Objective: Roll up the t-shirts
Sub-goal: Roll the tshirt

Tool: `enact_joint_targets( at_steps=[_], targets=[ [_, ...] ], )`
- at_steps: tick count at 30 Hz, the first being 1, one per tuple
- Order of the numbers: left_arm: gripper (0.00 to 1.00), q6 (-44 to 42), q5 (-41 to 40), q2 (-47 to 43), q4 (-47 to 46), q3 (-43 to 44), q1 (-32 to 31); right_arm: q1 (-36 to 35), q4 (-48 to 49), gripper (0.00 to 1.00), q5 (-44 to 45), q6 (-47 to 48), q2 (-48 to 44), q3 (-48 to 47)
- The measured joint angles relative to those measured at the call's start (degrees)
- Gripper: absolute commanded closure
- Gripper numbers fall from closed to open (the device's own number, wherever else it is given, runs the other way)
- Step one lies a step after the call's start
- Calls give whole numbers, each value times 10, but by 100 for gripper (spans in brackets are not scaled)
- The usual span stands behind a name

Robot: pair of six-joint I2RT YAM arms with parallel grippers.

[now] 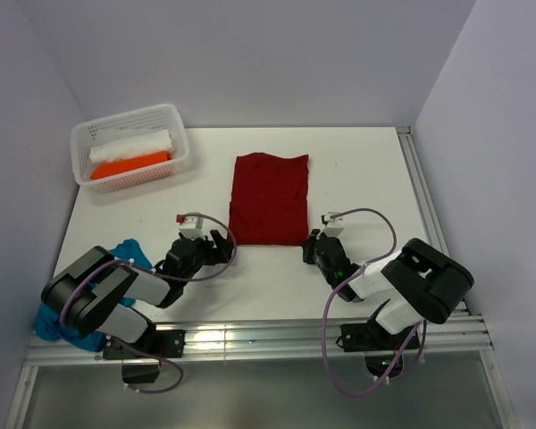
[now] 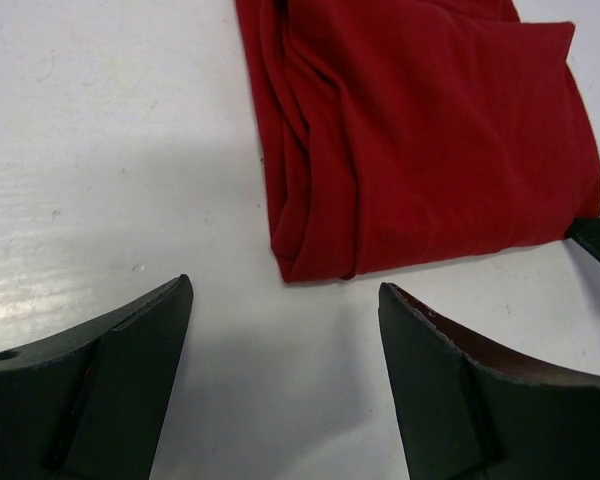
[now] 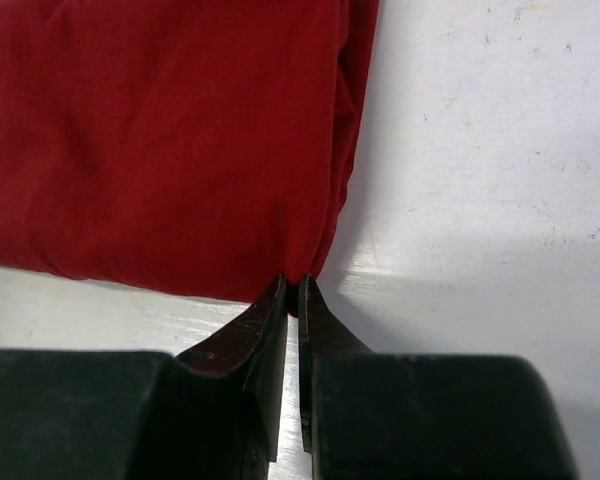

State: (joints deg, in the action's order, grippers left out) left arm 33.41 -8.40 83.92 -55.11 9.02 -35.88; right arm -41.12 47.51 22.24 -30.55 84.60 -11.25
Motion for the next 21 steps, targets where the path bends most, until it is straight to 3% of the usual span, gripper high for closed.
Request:
enact_joint_targets(
  at_steps=[5,9,14,21],
  targets=[
    [18,-4,10,17,-7,12,0,0,14,91,-5,0,13,-1],
    [21,-12,16,22,-5,22,0,0,18,100,-8,0,18,-5],
    [30,-15,18,23,0,31,0,0,18,100,-8,0,18,-5],
    [32,-22,25,38,3,38,0,0,16,100,-7,0,17,-5]
  ],
)
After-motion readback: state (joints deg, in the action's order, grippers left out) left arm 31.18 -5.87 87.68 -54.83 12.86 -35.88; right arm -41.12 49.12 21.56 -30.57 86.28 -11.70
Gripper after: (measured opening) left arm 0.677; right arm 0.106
